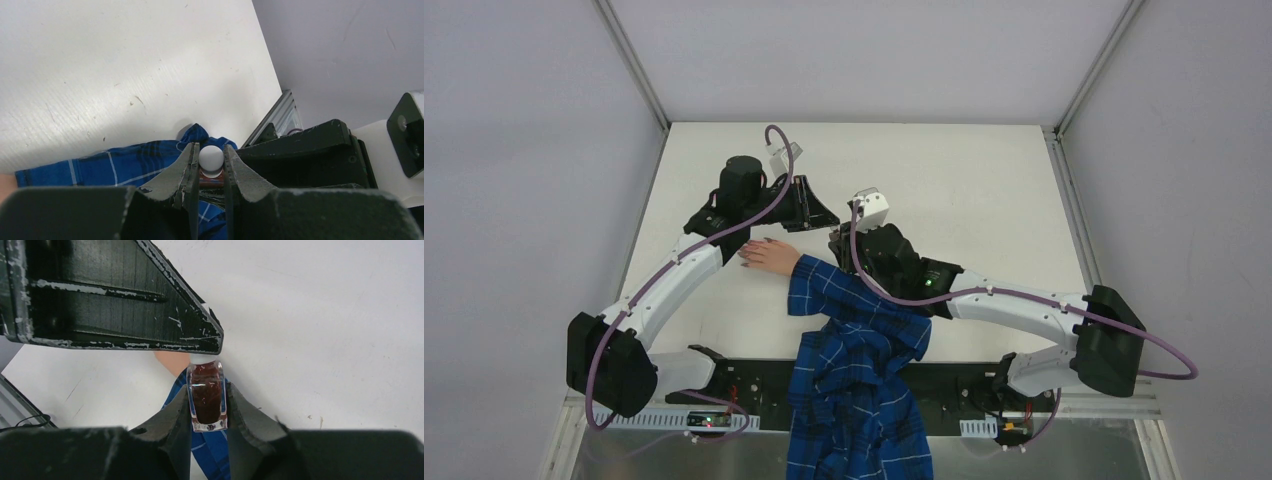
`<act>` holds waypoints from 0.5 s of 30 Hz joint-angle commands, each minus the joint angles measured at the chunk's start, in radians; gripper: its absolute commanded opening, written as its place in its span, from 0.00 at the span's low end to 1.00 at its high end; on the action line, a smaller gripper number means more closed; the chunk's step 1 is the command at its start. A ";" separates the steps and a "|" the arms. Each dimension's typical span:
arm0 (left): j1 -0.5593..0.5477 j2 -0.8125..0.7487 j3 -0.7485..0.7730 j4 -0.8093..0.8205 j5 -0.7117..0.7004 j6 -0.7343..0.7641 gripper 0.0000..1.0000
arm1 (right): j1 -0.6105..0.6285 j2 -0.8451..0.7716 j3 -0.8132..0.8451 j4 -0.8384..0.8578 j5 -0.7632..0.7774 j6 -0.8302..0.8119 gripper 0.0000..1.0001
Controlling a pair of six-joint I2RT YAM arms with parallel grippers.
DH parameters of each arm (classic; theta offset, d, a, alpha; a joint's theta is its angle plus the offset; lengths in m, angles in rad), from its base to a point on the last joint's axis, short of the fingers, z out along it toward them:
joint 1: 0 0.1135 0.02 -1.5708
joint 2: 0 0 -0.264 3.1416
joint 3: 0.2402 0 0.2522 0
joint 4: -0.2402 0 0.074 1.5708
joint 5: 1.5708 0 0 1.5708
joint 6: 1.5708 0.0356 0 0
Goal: Paint the nails
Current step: Unscrew the nail polish bottle.
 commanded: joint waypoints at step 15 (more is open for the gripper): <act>0.009 -0.227 0.006 -0.056 -0.023 0.137 0.91 | -0.169 -0.092 -0.091 0.022 -0.229 0.079 0.00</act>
